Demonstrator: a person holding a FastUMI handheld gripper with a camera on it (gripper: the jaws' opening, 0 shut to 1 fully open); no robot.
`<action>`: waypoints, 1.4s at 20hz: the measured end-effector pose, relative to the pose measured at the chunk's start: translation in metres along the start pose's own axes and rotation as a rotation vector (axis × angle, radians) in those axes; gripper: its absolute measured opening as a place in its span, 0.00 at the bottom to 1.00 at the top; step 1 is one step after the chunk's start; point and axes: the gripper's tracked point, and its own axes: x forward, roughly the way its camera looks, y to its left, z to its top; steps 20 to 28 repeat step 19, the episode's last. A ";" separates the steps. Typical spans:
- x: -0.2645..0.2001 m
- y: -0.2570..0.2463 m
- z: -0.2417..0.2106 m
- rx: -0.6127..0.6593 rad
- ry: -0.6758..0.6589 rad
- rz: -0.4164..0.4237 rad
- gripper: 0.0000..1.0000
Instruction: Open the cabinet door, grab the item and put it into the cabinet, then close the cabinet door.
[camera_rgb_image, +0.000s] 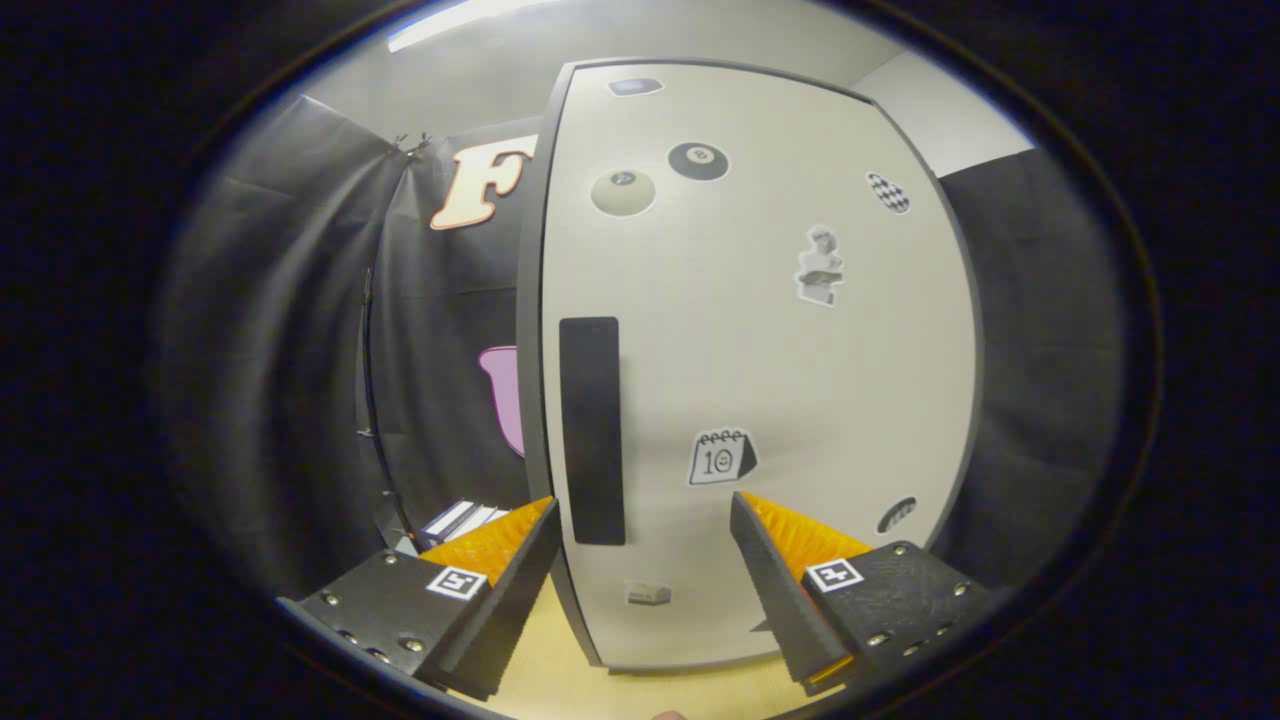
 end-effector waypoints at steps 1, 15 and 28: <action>-0.014 -0.004 0.000 -0.004 0.006 -0.006 1.00; -0.165 -0.073 0.001 -0.030 0.046 -0.168 1.00; -0.179 -0.081 0.002 -0.021 0.045 -0.197 1.00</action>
